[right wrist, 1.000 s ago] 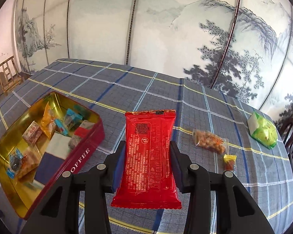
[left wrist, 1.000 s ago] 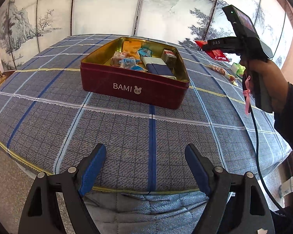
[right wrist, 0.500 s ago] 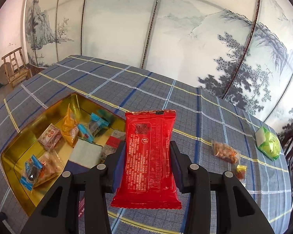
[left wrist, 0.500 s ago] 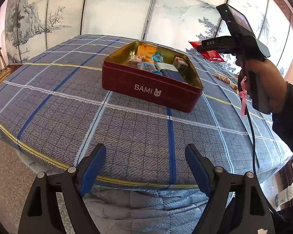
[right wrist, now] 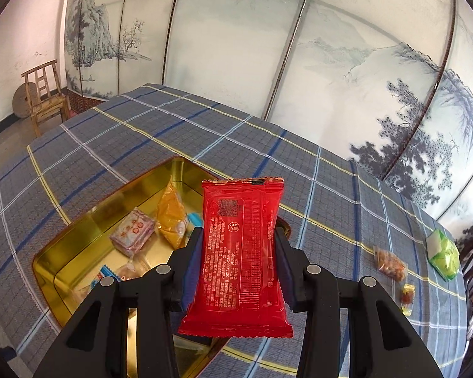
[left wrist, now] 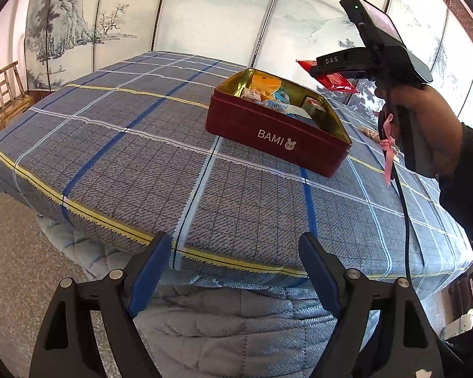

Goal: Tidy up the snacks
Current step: 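Carry the red packet with the right tool over the red tin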

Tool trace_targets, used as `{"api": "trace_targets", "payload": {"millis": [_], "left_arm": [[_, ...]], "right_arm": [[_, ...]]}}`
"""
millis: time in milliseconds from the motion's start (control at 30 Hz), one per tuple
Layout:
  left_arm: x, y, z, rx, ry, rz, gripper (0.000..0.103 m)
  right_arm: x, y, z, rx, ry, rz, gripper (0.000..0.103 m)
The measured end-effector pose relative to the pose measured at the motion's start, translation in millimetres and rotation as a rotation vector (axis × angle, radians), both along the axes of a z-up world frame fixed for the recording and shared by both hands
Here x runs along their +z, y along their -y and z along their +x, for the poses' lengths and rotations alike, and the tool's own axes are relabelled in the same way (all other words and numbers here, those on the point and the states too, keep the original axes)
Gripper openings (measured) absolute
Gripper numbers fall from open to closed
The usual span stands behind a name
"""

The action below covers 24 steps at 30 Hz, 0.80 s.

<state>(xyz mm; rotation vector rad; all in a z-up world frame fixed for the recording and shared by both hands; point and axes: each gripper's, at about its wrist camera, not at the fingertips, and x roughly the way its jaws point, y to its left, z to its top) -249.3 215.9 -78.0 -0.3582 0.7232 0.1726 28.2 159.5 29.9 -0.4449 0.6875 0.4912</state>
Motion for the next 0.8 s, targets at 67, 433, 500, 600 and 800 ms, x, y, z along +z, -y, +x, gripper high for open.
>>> {"api": "trace_targets", "payload": {"millis": [67,433,500,600,800], "left_arm": [[-0.2,-0.1,-1.9,0.001,0.002,-0.002,0.079],[-2.8,-5.5,-11.5,0.021,0.004,-0.011,0.079],[-4.1,-7.6,-13.7,0.026,0.002,-0.019,0.079],[-5.0,-10.3,-16.4,0.034,-0.004,-0.018,0.079],[-7.6,-12.2,-17.4,0.038,-0.011,-0.029,0.079]], "right_arm": [[1.0,-5.3,-3.5,0.008,0.003,-0.005,0.044],[3.6,-23.0,-14.5,0.031,0.006,-0.016,0.044],[3.0,-26.8,-16.2,0.038,0.005,-0.016,0.044],[1.5,-32.5,-20.0,0.049,0.002,-0.019,0.044],[-5.4,-41.2,-25.9,0.070,-0.022,-0.022,0.044]]}}
